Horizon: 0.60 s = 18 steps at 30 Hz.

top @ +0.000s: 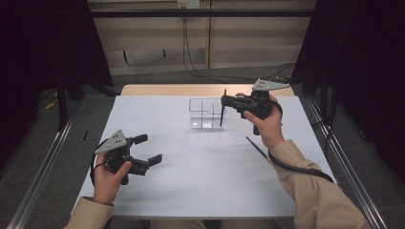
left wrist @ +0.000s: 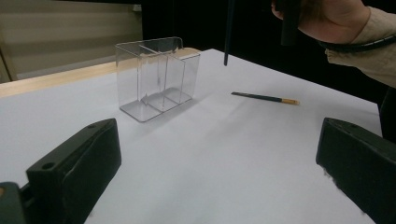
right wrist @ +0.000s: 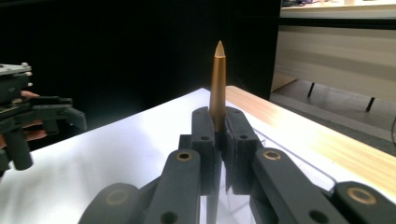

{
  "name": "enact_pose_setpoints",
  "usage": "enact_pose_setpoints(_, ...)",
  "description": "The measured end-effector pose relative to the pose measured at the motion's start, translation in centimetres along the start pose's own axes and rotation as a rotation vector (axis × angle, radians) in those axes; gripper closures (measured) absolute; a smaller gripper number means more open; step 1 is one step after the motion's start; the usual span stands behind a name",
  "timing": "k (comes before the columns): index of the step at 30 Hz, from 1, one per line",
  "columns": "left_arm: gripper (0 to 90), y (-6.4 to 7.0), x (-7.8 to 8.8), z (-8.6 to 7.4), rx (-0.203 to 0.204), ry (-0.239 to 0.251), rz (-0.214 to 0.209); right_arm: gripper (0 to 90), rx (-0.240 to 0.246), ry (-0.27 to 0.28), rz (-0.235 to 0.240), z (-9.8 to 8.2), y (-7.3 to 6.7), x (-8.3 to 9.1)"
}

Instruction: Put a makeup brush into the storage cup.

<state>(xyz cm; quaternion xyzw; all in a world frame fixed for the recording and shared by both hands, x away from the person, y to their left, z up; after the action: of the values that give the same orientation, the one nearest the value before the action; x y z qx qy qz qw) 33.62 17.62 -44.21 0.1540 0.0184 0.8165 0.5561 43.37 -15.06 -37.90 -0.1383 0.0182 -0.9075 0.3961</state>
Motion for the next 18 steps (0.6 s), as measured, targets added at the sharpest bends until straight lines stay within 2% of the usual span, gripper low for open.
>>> enact_pose_setpoints(18, 0.1, 0.1, 0.0, -0.4, 0.003, -0.01, -0.009, 84.0, 0.009, 0.008, -0.092, 0.9, 2.5, -1.5)
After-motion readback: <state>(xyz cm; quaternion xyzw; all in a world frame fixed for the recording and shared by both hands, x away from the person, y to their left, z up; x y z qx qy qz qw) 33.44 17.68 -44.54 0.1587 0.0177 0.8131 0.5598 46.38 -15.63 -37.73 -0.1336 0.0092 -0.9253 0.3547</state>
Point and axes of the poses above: each handheld gripper's, and its own axes: x roughly backward along the jaws, z roughly out of its top, y roughly to its right, the point moved 6 cm from there along -x, roughly forward along the jaws, and after that the axes turned 8 degrees about -z, right-handed, at the moved point
